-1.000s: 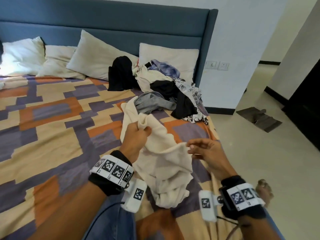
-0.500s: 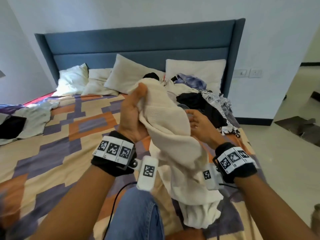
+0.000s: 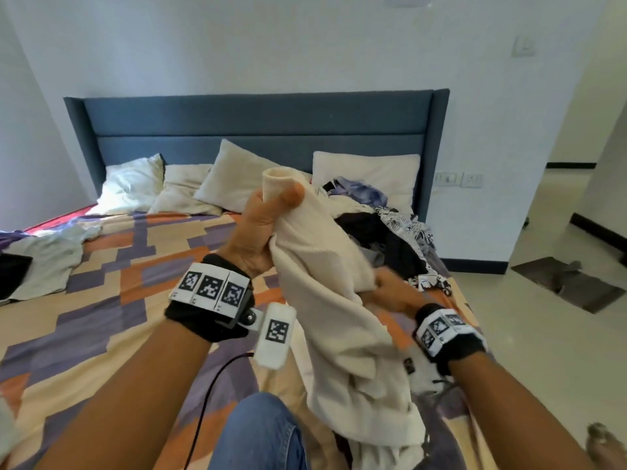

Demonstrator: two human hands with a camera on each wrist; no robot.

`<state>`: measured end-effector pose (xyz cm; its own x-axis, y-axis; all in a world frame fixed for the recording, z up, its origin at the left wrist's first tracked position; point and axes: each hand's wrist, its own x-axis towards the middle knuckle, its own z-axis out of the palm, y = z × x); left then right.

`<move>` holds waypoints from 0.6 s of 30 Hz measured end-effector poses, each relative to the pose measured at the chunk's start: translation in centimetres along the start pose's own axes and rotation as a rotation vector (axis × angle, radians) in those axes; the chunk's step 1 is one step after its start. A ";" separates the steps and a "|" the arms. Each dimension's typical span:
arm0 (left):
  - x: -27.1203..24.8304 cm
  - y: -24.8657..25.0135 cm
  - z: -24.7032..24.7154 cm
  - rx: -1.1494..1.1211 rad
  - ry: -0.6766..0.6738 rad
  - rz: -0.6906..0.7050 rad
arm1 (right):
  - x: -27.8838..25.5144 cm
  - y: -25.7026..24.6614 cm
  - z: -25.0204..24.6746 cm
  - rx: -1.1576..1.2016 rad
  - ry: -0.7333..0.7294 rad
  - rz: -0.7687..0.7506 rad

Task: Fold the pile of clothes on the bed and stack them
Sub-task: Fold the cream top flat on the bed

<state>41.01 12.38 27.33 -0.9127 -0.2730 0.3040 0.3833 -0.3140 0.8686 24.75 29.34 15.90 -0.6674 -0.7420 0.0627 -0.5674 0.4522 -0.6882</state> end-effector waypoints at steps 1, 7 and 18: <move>0.1 0.2 -0.4 0.093 0.095 0.034 | 0.3 1.0 -1.8 0.005 0.173 0.023; 2.3 0.5 -3.0 0.292 0.388 0.314 | -2.8 0.7 -14.5 -0.134 1.115 0.070; 1.0 -1.3 -0.6 1.256 0.282 0.242 | -2.2 -4.2 -9.8 0.341 0.941 -0.225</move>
<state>39.68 11.97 26.25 -0.7203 -0.4304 0.5440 0.0000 0.7842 0.6205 23.86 33.95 25.72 -0.7534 -0.0368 0.6566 -0.6572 0.0765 -0.7498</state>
